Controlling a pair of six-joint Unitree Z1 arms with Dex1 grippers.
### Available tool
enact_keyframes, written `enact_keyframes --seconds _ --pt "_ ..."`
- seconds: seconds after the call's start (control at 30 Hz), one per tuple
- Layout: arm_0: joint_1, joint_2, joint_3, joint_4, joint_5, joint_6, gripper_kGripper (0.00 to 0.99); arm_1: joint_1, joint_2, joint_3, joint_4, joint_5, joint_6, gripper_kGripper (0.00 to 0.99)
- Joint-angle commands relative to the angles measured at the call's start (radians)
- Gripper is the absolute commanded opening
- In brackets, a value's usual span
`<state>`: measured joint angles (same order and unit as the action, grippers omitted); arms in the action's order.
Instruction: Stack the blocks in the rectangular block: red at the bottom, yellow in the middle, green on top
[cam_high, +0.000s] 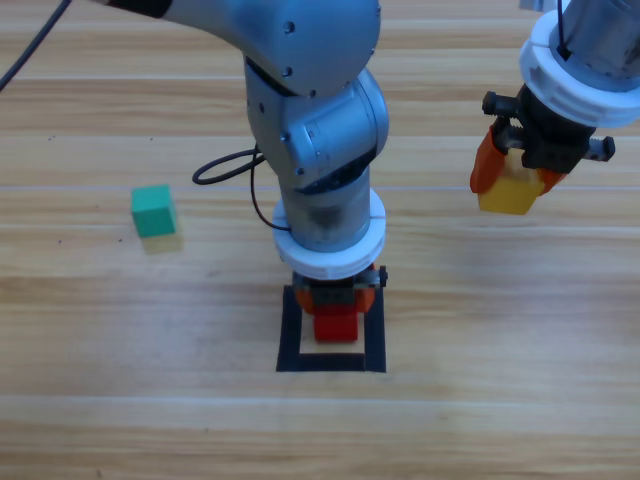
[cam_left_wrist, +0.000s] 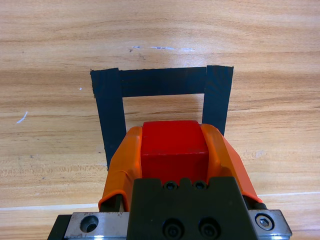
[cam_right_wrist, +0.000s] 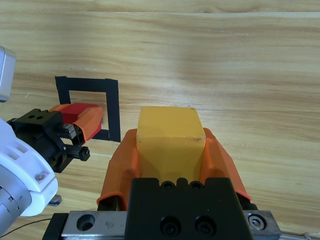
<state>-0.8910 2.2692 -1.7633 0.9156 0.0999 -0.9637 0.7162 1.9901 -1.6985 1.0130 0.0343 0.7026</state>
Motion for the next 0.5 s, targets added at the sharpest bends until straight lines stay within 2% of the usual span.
enact_keyframes --seconds 0.03,0.5 --pt "-0.025 0.058 -0.007 -0.004 0.018 -0.001 0.152 -0.020 0.049 -0.004 -0.002 -0.002 -0.012 0.029" --pt "-0.028 0.078 -0.008 -0.011 0.026 -0.001 0.181 -0.020 0.059 -0.004 -0.002 -0.002 -0.014 0.031"
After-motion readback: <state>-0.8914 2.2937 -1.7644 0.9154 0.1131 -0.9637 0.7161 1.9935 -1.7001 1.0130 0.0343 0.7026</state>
